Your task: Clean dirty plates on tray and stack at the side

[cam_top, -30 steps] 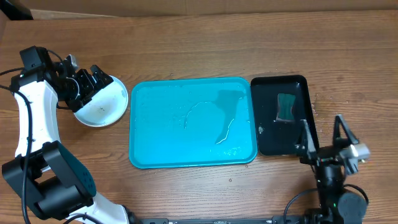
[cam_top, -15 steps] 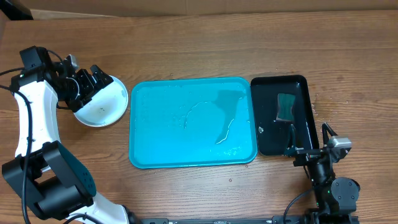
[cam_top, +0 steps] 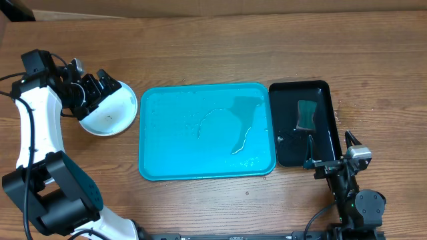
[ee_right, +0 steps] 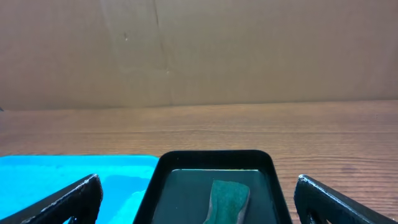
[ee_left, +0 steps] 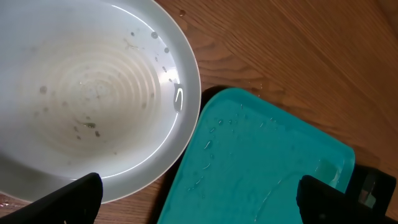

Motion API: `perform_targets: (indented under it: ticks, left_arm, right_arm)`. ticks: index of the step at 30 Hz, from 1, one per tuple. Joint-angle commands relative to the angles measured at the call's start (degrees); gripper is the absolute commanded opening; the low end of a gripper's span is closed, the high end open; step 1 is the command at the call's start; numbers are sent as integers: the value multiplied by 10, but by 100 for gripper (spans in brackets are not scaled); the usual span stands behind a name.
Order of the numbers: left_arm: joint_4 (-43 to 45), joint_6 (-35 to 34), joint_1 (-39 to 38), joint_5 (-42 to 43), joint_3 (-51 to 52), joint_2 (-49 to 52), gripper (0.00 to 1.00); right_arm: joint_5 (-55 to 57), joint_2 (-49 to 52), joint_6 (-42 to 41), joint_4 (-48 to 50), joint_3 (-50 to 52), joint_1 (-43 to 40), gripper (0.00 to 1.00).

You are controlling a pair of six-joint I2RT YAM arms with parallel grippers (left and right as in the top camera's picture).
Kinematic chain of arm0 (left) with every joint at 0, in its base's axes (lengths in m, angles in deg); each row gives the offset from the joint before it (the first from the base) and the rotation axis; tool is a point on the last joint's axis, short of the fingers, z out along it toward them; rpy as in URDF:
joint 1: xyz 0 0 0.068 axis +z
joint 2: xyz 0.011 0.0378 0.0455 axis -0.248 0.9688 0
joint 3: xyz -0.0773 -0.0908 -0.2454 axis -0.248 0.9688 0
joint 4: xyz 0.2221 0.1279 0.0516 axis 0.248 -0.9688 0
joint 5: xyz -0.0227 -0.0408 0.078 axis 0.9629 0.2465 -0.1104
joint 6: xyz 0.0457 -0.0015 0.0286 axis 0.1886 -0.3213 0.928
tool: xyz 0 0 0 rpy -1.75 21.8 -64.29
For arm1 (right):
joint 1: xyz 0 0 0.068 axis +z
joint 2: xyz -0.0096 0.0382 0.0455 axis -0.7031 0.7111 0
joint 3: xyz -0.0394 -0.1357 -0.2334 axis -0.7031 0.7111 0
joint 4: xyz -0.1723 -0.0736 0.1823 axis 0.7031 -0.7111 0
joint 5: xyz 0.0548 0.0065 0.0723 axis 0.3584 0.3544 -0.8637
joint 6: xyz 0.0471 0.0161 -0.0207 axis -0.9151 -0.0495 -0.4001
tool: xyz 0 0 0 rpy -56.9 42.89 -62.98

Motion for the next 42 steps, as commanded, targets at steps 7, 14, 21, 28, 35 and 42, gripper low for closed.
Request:
perform_targets:
  ticks: [7,14,21,28,35,42]
  left_arm:
    - [1,13,1,6,-9,4,100]
    - [2,13,1,6,-9,4,100]
    - [3,13,-1,-14,-9,4,100]
    - [3,13,-7,-83,-9,-65,100]
    - [3,13,-27,-108,-9,-207,100]
    - [2,13,-68,-125,-7,-335,100]
  right_arm:
    - [-3,-7,7,2,6,-2,100]
    - [-3,-7,7,2,6,-2,100]
    - [-3,-7,7,2,6,-2,100]
    - [-3,-7,7,2,6,-2,100]
    - [-3,-7,7,2,6,-2,100]
    - [-3,-7,7,2,6,-2,100]
